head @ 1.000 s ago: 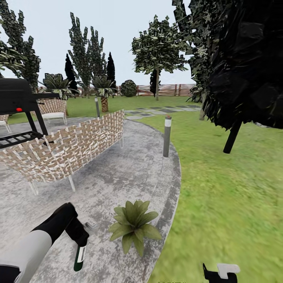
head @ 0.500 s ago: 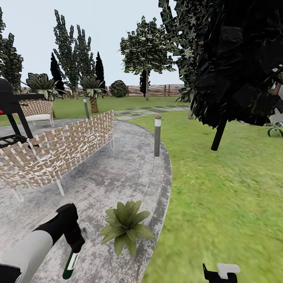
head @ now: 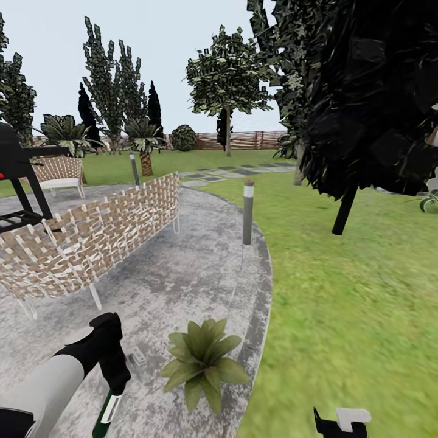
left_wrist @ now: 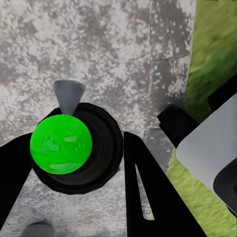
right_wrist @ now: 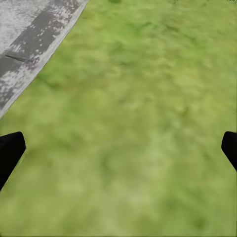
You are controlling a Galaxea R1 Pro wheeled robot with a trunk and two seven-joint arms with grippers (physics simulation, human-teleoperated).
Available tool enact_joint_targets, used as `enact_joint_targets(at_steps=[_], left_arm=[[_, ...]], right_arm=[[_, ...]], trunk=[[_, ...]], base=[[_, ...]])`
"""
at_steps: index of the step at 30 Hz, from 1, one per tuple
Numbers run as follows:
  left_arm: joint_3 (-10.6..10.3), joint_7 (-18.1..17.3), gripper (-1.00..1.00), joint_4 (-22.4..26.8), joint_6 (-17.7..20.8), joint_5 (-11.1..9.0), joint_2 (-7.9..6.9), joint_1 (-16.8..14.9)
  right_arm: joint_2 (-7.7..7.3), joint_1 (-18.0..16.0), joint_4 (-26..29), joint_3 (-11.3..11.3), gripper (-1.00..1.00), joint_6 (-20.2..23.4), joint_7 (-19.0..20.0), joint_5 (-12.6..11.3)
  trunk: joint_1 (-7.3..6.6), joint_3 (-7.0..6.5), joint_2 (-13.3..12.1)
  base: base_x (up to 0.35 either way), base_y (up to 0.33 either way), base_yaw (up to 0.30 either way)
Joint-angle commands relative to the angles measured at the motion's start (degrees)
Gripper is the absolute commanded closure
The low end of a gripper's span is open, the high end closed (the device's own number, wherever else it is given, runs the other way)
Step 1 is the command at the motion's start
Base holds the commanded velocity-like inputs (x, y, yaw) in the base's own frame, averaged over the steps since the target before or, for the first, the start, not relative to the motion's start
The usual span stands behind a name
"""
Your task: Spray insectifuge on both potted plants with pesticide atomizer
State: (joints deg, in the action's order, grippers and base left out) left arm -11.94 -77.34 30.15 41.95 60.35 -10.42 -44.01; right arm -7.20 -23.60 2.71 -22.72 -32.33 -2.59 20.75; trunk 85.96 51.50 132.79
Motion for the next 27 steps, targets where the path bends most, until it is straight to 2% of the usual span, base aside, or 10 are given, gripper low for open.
enact_joint_targets(at_steps=[1,7,13,17,20,27], left_arm=[[-0.3,-0.4,1.0,0.1,0.6,0.1,0.02,0.0],[-0.3,-0.1,1.0,0.0,0.5,0.2,1.05,0.7],[-0.2,1.3,1.0,-0.7,0.4,0.2,0.98,0.9],[-0.1,4.0,1.0,-0.8,0.3,0.1,0.81,0.9],[0.0,4.3,1.0,-0.2,0.4,0.1,0.86,0.6],[-0.2,4.4,1.0,0.1,0.4,0.1,1.0,-0.1]], right_arm=[[-0.01,0.0,-0.1,-0.3,-1.0,-0.2,-0.3,0.6],[-0.01,-0.1,0.0,-0.3,-1.0,-0.2,-0.3,0.5],[-0.01,-0.1,-0.1,-0.3,-1.0,-0.2,-0.3,0.5],[-0.01,-0.1,-0.1,-0.3,-1.0,-0.2,-0.3,0.4],[-0.01,-0.1,-0.1,-0.3,-1.0,-0.2,-0.3,0.5],[0.3,0.0,-1.3,-0.3,-1.0,-0.1,-0.5,0.5]], trunk=[[0.01,0.06,0.0],[0.01,0.06,0.0],[0.01,0.06,0.0],[0.01,0.06,0.0],[0.01,0.06,0.0],[0.01,0.06,0.0]], base=[[0.138,0.096,0.0],[0.026,0.018,0.0],[0.001,0.0,-0.025],[0.0,0.0,-0.249],[0.0,0.0,-0.167],[0.0,0.0,-0.012]])
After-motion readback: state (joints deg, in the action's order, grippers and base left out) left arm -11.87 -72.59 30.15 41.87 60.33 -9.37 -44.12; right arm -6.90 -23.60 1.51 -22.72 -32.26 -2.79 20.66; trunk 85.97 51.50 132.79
